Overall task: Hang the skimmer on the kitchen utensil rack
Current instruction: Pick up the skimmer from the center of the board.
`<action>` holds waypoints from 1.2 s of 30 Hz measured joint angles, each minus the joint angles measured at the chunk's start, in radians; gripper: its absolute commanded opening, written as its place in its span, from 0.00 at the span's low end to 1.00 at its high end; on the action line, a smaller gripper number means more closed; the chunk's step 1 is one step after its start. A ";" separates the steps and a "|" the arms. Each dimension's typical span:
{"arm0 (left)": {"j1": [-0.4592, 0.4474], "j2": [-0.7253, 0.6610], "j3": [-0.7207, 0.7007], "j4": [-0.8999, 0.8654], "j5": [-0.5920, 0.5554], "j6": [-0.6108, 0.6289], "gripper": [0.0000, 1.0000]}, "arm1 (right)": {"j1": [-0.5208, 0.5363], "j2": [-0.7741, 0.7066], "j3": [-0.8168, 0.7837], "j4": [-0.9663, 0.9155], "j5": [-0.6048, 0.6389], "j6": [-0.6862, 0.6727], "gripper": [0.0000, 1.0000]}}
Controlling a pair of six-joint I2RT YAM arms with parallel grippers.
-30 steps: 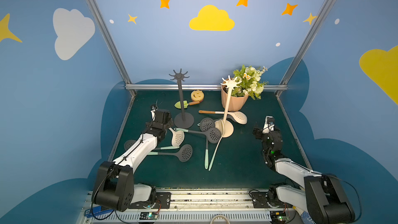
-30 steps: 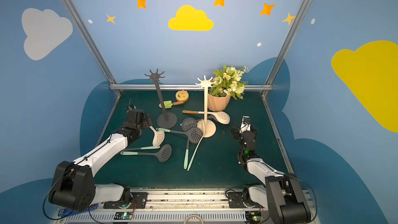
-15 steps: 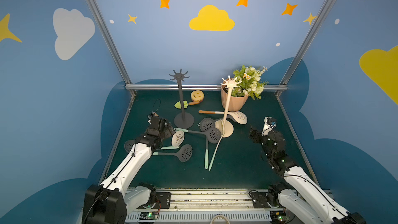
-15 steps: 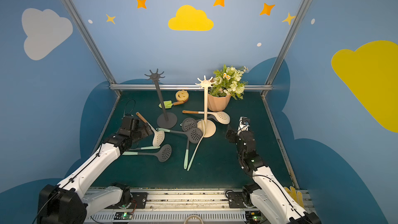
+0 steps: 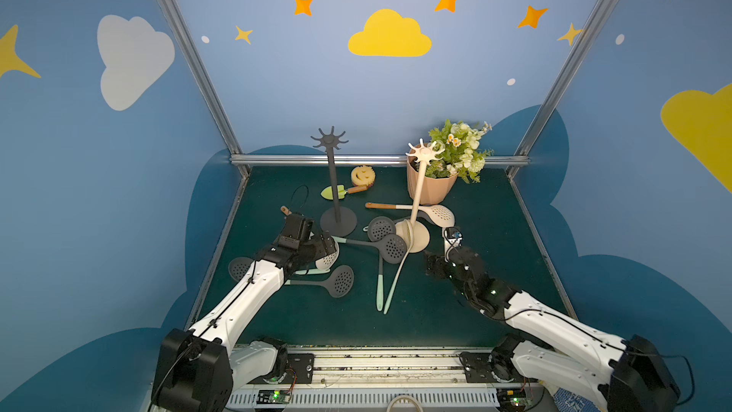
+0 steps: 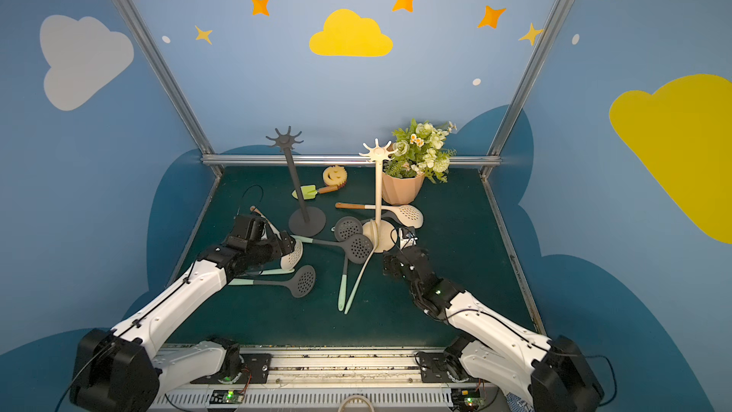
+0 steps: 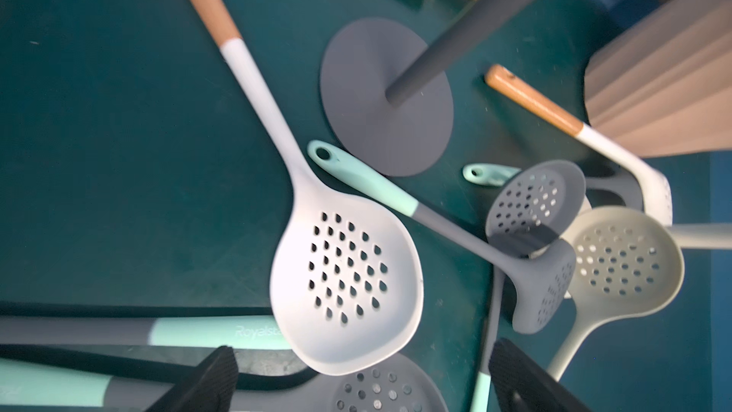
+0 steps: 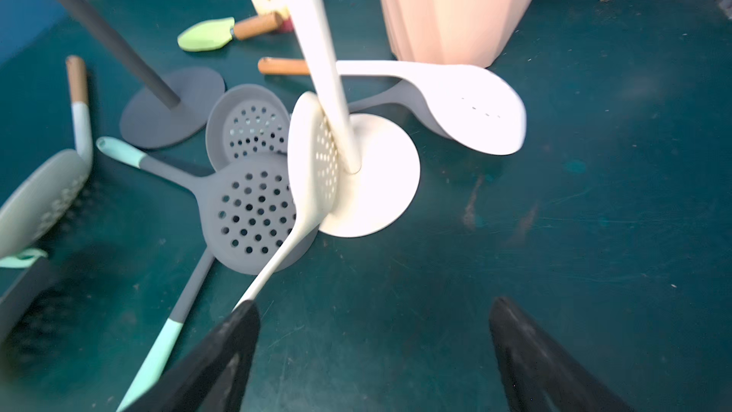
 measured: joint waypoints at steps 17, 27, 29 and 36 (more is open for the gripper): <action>-0.008 -0.012 0.002 0.036 0.113 0.014 1.00 | 0.030 0.389 0.238 0.062 0.065 0.053 0.75; -0.009 -0.025 0.002 0.049 0.151 0.014 1.00 | 0.030 0.514 0.311 0.055 0.068 0.084 0.63; -0.009 -0.026 0.002 0.049 0.154 0.014 1.00 | 0.030 0.537 0.332 0.050 0.068 0.085 0.59; -0.009 -0.036 0.002 0.052 0.159 0.014 1.00 | 0.030 0.583 0.369 0.026 0.079 0.102 0.51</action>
